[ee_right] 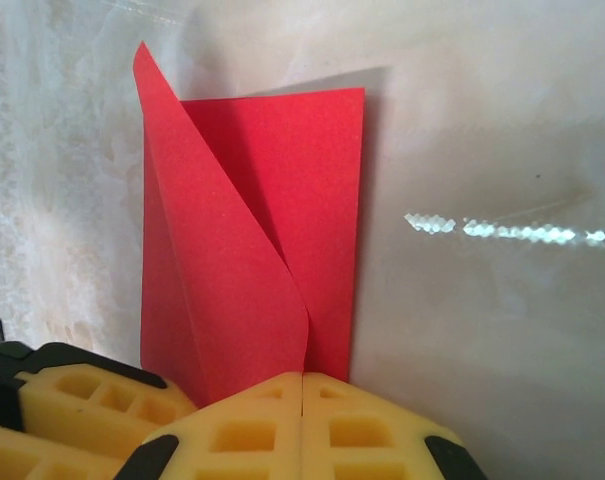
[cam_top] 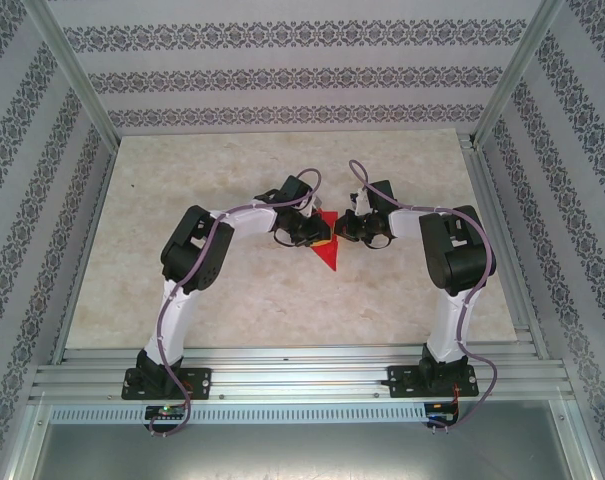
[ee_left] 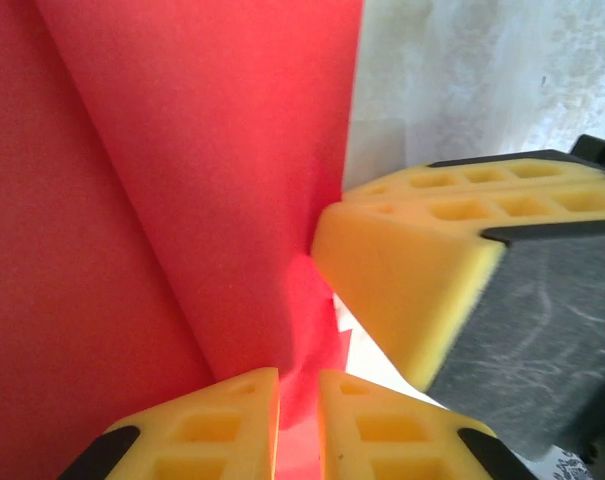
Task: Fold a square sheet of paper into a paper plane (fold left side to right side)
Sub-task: Fourth fold the wing at the center of the table.
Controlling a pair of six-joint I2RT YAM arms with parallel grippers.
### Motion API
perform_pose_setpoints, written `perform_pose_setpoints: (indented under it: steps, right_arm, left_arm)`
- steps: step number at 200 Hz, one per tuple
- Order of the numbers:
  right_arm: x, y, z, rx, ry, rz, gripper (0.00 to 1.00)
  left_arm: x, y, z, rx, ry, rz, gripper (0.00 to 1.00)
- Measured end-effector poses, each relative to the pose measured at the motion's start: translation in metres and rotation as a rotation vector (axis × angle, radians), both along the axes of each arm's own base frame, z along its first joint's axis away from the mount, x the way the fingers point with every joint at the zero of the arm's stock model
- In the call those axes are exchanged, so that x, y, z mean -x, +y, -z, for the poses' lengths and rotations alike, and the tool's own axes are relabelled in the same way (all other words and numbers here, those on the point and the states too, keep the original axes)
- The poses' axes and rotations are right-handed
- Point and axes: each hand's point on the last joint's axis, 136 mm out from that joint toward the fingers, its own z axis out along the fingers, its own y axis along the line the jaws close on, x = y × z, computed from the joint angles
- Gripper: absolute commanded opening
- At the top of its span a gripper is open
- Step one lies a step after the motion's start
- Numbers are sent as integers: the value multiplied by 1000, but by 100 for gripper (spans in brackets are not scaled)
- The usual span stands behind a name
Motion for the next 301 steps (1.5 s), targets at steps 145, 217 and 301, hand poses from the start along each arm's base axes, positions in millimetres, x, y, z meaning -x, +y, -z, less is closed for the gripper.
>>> perform_pose_setpoints:
  steps: [145,217,301]
  right_arm:
    - [22,-26,-52,64,-70,42,16]
    - [105,21,-25,10,36,-101,15]
    - [93,23,-10,44,52,-85,14]
  left_arm:
    - [-2,-5,3,23,14,2,20]
    - [-2,-5,3,22,14,2,20]
    - [-3,-6,3,23,12,2,20]
